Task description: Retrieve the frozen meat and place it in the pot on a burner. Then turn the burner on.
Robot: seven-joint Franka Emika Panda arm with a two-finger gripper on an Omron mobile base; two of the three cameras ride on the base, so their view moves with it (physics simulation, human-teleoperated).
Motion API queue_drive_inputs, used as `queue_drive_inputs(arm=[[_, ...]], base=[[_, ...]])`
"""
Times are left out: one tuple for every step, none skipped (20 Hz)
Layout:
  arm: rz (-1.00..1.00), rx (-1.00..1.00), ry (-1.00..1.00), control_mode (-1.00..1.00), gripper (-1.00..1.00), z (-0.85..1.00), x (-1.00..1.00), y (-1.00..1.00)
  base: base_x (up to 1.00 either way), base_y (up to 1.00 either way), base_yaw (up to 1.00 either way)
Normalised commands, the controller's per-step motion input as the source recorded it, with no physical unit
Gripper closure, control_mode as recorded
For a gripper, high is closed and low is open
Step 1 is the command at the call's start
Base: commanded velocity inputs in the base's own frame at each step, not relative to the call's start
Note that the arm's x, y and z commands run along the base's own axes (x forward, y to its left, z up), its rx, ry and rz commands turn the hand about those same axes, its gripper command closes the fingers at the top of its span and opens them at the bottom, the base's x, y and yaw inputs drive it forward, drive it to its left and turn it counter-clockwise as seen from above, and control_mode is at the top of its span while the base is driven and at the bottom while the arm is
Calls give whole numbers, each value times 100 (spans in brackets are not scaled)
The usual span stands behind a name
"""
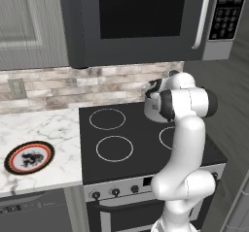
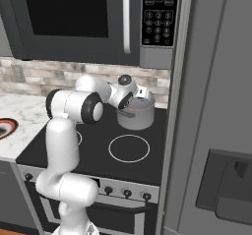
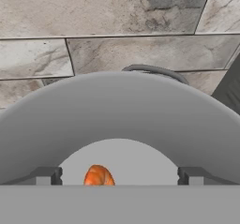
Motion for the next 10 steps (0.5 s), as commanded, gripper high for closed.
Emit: queue_drive_inputs(arm=[[0,0,0,-100,-100,0,0,0],[0,0,-10,-100,-100,0,-3,0],[0,0,-17,-100,-100,2,-17,0],[0,0,-17,-100,-100,0,-21,0],[0,0,-17,-100,-100,1,-25,0],[0,0,-18,-100,-100,3,-28,0],[0,0,-15,-100,-100,0,-23,0],[0,0,-13,-100,-100,0,-23,0],[0,0,-12,-100,-100,0,-24,0],[0,0,-11,-100,-100,0,-24,0]], base=[[0,0,0],[0,0,0],[0,0,0],[0,0,0],[0,0,0],[0,0,0],[0,0,0],[0,0,0],[0,0,0],[0,0,0]])
